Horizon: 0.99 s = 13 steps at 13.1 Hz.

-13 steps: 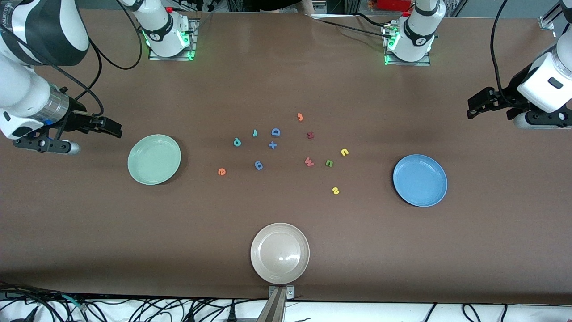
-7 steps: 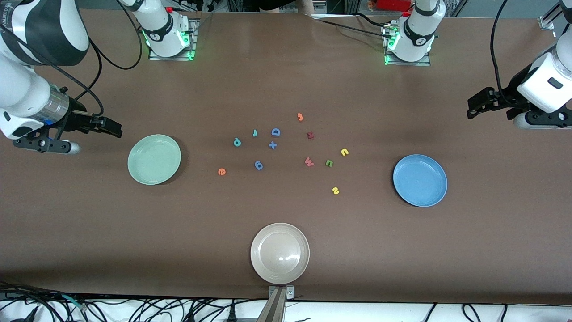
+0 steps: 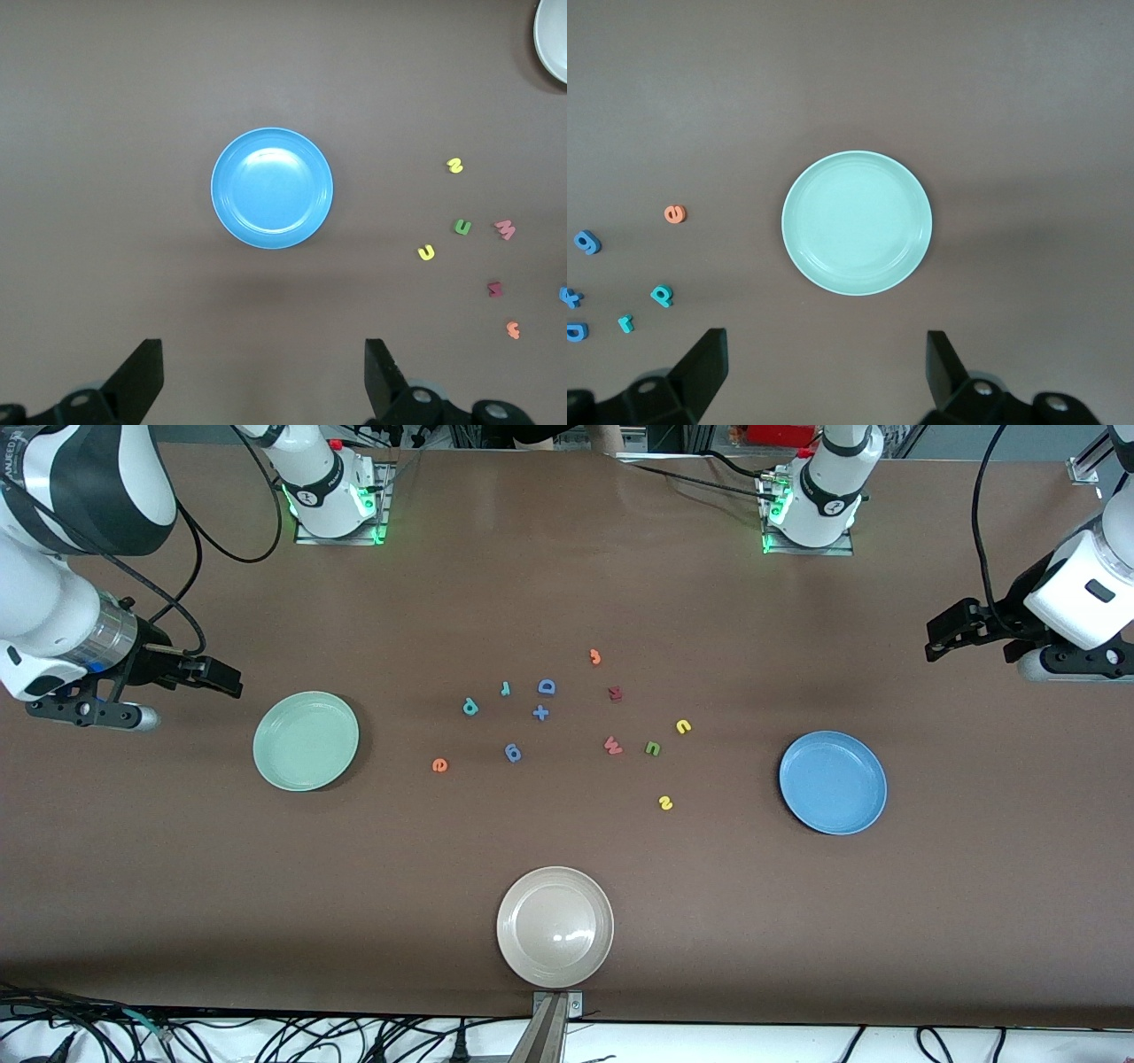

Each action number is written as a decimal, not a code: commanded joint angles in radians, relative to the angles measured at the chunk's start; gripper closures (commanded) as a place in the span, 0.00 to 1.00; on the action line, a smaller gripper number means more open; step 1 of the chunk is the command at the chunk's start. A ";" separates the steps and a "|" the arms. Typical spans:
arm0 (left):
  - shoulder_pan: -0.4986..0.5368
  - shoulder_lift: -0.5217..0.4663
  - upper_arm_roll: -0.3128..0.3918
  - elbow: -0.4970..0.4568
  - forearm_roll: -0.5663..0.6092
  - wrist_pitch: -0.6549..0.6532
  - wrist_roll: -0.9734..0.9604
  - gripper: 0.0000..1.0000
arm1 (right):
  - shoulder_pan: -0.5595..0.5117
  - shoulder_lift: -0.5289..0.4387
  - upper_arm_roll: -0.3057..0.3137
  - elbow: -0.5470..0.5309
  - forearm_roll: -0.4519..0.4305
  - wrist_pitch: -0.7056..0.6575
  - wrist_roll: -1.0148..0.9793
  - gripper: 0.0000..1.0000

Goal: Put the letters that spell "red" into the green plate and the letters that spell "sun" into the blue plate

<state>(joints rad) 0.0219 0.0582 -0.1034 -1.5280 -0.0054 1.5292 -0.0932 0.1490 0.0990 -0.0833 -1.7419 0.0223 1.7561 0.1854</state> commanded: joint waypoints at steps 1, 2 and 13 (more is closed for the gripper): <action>-0.005 0.008 -0.001 0.011 0.019 -0.011 0.018 0.00 | 0.003 -0.007 -0.004 -0.005 -0.004 -0.009 0.002 0.01; -0.004 0.009 -0.001 0.012 0.019 -0.011 0.018 0.00 | 0.003 -0.007 -0.006 -0.005 -0.004 -0.009 0.002 0.01; -0.045 0.095 -0.001 0.031 0.018 0.000 0.015 0.00 | 0.006 -0.005 -0.001 -0.007 0.001 -0.007 0.014 0.01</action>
<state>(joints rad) 0.0039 0.1108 -0.1054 -1.5280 -0.0054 1.5308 -0.0931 0.1492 0.0991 -0.0833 -1.7451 0.0224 1.7557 0.1875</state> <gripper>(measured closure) 0.000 0.009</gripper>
